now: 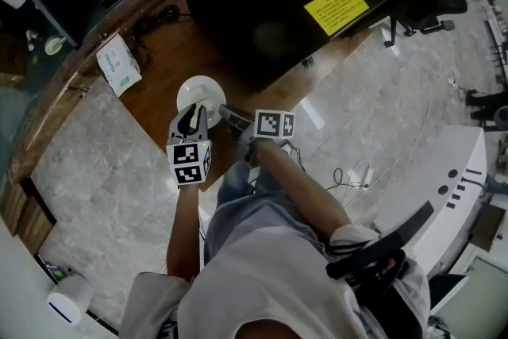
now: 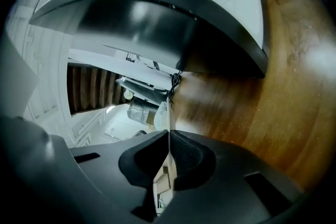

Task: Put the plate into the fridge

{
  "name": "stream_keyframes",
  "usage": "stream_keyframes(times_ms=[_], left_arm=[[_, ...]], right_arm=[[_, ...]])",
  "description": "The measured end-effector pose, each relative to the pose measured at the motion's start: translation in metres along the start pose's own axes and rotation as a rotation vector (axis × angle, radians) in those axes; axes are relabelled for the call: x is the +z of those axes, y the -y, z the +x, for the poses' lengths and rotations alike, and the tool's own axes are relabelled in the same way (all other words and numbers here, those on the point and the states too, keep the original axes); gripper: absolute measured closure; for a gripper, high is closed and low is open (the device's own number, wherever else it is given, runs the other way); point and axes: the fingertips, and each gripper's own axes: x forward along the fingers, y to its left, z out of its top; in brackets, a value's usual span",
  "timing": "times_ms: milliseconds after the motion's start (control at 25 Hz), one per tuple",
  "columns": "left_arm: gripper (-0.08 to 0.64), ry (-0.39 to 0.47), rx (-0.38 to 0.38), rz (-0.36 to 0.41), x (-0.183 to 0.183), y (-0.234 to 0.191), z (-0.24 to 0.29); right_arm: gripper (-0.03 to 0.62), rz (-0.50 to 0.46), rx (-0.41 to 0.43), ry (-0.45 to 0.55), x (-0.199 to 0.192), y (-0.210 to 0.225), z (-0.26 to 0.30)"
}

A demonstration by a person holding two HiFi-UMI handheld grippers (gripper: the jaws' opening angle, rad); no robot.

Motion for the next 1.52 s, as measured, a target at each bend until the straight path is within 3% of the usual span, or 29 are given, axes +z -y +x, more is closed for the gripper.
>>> stream_keyframes(times_ms=[360, 880, 1280, 1520], left_arm=[[0.492, 0.087, -0.029, 0.060, 0.029, 0.068, -0.026], [0.514, 0.123, -0.170, 0.105, 0.043, 0.289, -0.036], [0.522, 0.216, -0.212, 0.137, 0.065, 0.459, -0.011], [0.523, 0.262, -0.217, 0.150, 0.085, 0.527, 0.008]], right_arm=[[0.569, 0.046, 0.072, 0.052, 0.012, -0.009, -0.075], [0.569, 0.105, 0.150, 0.110, 0.023, 0.014, -0.281], [0.569, 0.084, 0.214, 0.259, 0.090, 0.033, -0.454], [0.569, 0.070, 0.194, 0.273, 0.126, 0.051, -0.513]])
